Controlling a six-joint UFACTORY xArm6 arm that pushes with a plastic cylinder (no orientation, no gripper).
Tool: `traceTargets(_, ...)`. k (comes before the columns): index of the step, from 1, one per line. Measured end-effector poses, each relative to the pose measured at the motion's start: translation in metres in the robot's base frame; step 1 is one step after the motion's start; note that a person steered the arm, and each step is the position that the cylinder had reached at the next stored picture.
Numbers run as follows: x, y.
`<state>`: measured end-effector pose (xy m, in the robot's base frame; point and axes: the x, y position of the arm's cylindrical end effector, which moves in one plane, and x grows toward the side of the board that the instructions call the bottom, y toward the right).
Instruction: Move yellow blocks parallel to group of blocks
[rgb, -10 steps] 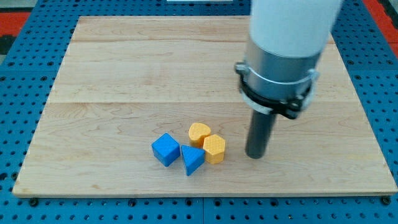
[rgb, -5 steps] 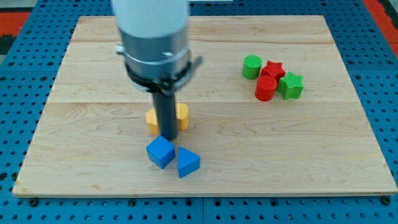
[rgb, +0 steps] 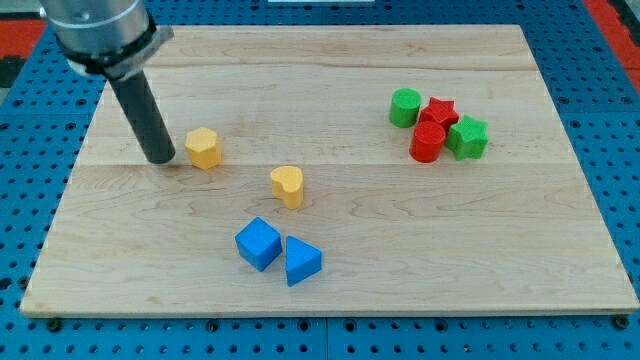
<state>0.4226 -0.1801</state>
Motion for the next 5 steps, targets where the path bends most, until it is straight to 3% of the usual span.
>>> traceTargets(1, -0.012, 0.093)
traceTargets(2, 0.001, 0.058)
traceTargets(3, 0.013, 0.094)
traceTargets(4, 0.02, 0.089)
traceTargets(5, 0.02, 0.156)
